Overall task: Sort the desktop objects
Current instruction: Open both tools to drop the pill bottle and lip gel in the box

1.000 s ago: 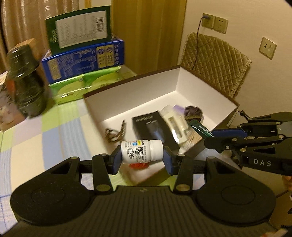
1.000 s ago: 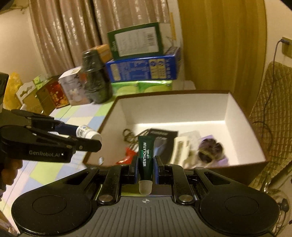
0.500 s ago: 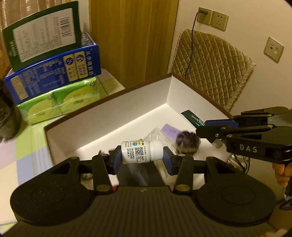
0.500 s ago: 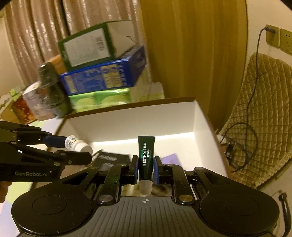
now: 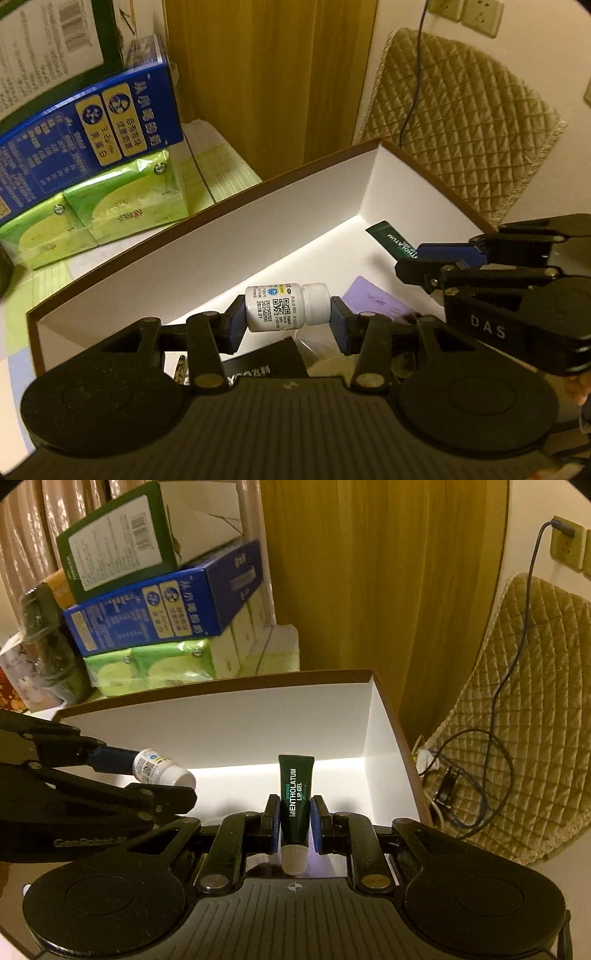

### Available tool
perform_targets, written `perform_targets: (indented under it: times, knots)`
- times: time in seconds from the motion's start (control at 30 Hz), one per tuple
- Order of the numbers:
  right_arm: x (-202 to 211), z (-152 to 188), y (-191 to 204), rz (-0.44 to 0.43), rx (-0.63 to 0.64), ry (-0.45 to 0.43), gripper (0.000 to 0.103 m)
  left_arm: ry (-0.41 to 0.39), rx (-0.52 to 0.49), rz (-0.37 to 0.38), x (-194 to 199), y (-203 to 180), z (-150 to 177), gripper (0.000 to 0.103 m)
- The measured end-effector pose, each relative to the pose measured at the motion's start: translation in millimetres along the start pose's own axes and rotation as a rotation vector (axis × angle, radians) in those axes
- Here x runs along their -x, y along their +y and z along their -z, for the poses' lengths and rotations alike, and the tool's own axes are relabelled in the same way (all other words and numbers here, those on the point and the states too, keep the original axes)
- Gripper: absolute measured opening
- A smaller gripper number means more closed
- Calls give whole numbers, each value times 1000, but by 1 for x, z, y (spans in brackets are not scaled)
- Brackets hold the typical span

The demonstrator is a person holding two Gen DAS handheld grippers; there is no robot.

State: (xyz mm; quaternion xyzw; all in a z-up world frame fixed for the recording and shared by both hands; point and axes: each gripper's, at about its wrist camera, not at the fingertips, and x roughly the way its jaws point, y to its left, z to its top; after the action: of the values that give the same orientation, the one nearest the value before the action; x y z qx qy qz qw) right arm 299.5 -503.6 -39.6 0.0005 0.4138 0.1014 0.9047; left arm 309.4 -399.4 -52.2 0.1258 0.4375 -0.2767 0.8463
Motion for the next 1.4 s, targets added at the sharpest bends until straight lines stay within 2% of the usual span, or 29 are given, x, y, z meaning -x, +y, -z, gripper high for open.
perform_targets:
  times: [0.27, 0.63, 1.1, 1.23, 1.4]
  knots:
    - [-9, -3, -5, 1, 2, 14, 14, 23, 8, -22, -22, -2, -10, 41]
    - [-12, -3, -11, -13, 0, 21, 14, 18, 6, -63, -22, -3, -14, 44]
    - [-21, -8, -1, -31, 20, 10, 14, -2, 34, -109, 4, 13, -3, 53]
    - [-23, -10, 2, -22, 11, -21, 14, -14, 47, -136, 15, 19, 2, 59]
    - [-19, -11, 1, -61, -5, -48, 16, -17, 69, -150, 25, 28, 6, 63]
